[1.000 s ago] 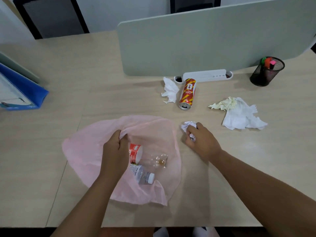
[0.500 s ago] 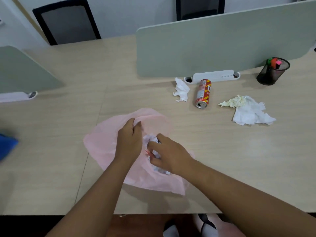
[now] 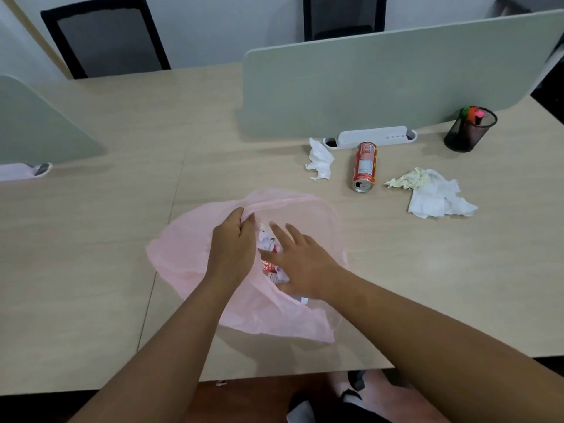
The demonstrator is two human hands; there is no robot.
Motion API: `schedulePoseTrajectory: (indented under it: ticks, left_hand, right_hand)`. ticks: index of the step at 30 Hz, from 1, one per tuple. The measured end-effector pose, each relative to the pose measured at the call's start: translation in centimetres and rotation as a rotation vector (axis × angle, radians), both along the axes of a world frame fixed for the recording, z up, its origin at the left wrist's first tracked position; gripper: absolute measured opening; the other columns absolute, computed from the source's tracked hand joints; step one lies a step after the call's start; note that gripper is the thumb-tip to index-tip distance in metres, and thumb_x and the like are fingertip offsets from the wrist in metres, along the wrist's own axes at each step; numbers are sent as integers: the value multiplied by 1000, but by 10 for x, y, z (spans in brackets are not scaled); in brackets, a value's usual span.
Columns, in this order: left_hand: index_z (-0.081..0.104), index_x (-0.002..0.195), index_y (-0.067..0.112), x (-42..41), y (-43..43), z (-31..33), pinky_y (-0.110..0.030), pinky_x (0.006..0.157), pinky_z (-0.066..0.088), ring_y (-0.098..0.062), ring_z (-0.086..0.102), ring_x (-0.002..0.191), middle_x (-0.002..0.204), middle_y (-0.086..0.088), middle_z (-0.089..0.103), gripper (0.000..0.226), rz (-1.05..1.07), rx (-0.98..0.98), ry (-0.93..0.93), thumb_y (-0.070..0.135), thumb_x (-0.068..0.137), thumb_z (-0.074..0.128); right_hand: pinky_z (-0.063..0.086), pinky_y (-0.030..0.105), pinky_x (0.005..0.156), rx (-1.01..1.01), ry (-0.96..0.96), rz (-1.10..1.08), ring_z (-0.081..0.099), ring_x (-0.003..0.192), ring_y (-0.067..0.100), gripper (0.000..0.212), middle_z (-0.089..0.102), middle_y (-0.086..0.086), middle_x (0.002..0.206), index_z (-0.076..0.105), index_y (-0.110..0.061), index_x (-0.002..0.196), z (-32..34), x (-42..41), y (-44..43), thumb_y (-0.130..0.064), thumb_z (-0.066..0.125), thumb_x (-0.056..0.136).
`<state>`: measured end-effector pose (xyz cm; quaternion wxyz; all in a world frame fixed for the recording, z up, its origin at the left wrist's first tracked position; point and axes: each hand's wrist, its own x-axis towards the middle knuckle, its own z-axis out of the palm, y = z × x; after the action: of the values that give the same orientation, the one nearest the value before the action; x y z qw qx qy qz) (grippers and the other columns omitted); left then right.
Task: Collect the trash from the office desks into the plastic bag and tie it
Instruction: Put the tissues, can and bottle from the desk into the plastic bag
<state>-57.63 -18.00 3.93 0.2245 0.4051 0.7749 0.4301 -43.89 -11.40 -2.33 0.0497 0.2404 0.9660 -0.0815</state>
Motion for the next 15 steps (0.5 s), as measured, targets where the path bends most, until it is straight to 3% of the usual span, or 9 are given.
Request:
schedulePoseTrajectory:
  ticks: [2,5,8,12,15]
  left_hand:
    - [51,74,12,3,10,-1,-27,56,34,-11,42,58,64,2,49,31,7,-1,11,20,103,40]
    - [47,71,13,8,32,0,-29,54,31,-12,39,57,61,5,44,31,-1,-11,17,18,101,40]
    - [52,79,4,16,54,-3,-31,56,33,-15,40,59,64,1,46,27,-17,-20,13,17,100,40]
    - [54,81,3,31,82,-9,-22,50,34,-17,41,56,62,-2,48,26,-29,-47,47,16,99,41]
    - [55,81,4,43,103,-12,-31,54,37,-18,43,55,63,-3,50,27,-32,-61,63,16,100,41]
  right_hand:
    - [30,50,111,4,73,-1,13,146,43,77,10,14,163,19,-40,151,-1,16,8,-72,27,81]
    - [43,47,100,40,238,-62,41,132,38,68,44,10,147,41,-35,143,-9,47,35,-68,41,84]
    - [48,47,89,96,327,-262,50,118,34,68,54,9,133,52,-30,137,-14,84,77,-65,48,79]
    - [34,57,107,142,234,-599,31,136,43,78,36,13,151,40,-36,145,-35,137,151,-68,56,77]
    - [16,61,115,106,79,-839,6,146,42,92,9,10,162,16,-44,151,-56,173,199,-73,57,74]
